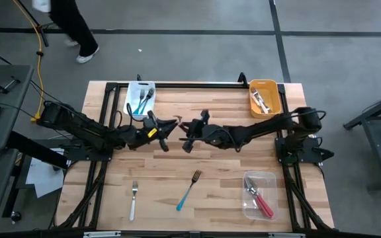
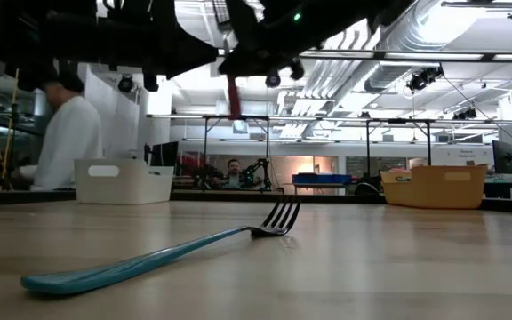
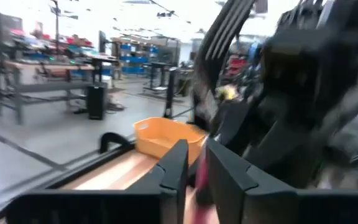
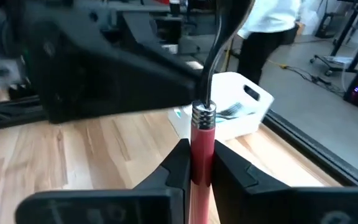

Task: Sort silverware by color (type)
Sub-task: Put the light red fork into the transparent bin

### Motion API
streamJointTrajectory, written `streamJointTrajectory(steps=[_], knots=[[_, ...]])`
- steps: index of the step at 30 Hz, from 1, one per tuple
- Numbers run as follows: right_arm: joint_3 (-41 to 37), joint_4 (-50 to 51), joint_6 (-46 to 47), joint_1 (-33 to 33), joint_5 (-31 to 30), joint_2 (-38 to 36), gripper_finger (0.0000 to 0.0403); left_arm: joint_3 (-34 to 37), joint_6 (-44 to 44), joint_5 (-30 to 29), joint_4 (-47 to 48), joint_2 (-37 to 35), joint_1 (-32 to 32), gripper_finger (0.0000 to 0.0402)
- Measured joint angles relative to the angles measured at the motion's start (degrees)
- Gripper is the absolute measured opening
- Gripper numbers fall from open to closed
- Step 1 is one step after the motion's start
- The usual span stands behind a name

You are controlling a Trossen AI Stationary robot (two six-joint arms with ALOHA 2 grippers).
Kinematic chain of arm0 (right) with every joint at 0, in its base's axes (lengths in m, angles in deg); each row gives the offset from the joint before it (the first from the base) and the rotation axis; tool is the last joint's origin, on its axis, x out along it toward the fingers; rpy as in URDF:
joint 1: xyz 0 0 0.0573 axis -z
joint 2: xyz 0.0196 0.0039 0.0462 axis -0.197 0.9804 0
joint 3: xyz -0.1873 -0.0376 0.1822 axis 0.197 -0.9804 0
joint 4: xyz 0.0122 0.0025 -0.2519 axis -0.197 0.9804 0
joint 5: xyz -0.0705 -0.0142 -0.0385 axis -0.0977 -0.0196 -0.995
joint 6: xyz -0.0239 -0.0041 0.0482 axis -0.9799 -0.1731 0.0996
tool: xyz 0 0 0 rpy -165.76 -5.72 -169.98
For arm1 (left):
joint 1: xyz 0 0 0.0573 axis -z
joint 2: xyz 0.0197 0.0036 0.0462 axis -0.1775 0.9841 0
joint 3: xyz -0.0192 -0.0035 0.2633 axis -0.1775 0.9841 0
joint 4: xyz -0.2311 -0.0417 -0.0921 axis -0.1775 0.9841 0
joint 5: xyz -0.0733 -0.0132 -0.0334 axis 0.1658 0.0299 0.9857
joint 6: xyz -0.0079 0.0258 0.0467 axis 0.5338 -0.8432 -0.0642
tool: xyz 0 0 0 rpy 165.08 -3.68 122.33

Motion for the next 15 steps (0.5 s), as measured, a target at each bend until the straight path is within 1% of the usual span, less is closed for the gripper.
streamJointTrajectory(steps=[3, 7, 12, 15], knots=[[0.0, 7.6, 2.4, 0.3, -0.8, -4.1, 0.0033, 0.0, -3.1, -0.1, 0.3, 0.0, 0.0, 0.0073], [0.0, 23.2, 8.3, 0.3, -0.8, -9.8, 0.0033, 0.0, -5.4, 0.2, 1.3, 0.0, 0.0, 0.0096], [0.0, 45.1, 21.5, -2.0, -0.5, -16.9, 0.0033, 0.0, -5.5, 0.5, 2.5, 0.0, 0.0, 0.0109], [0.0, 58.1, 32.2, -5.0, 2.2, -20.6, 0.0033, 0.0, -5.5, 0.5, 3.2, 0.0, 0.0, 0.0111]])
